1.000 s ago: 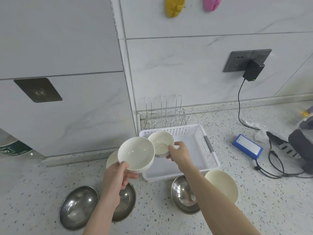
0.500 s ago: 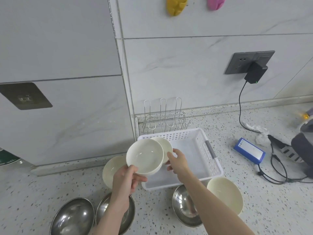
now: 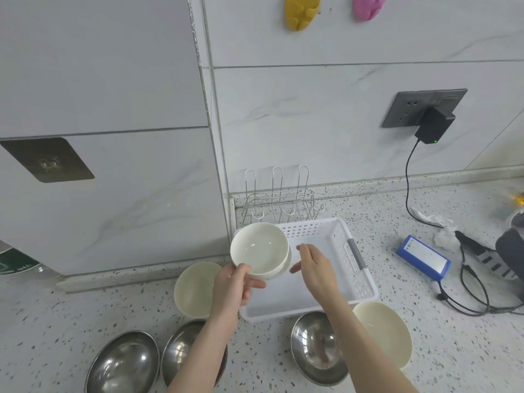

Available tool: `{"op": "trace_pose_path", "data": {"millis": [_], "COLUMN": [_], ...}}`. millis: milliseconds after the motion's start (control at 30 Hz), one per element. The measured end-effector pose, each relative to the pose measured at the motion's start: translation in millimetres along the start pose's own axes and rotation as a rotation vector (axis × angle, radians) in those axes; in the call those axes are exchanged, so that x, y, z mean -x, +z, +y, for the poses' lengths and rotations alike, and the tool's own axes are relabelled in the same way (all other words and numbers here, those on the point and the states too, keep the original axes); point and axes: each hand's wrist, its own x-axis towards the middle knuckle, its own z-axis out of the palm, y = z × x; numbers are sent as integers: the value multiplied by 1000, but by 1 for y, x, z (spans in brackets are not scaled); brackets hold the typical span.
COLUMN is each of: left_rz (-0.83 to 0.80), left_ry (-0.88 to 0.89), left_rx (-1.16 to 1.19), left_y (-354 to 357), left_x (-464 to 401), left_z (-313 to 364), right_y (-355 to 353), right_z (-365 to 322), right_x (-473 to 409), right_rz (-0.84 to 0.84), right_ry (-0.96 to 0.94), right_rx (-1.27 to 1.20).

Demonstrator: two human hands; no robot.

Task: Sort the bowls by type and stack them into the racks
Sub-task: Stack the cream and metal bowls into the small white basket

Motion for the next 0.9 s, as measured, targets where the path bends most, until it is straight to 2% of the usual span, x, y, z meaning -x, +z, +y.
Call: {"op": "trace_pose_path", "data": {"millis": [67,133,300,433,633,900], "left_rz": [-32,-59,-94,-90,-48,41], "left_ry": [10,31,60,96,181,197], "left_rx": [-57,-107,-186,-219,-341,-440], "left_y": [3,6,8,7,4,4], "left_x": [-2,-4,-7,-11,-17,-26], "left_z": [2,4,4,5,-2,-6], "right_y": [-3,-3,1,2,9,17], "right_z": [-3,-2,-2,-3,-2,3], "right_x": [4,4,-1,-4,-12,-17], "right_rz": [-71,-94,-113,-95,-66,-85], "right_ry": [-38,-84,-97,-120,-95,-86], "right_rx": [-168,-224,-71,-74,-50,54]}}
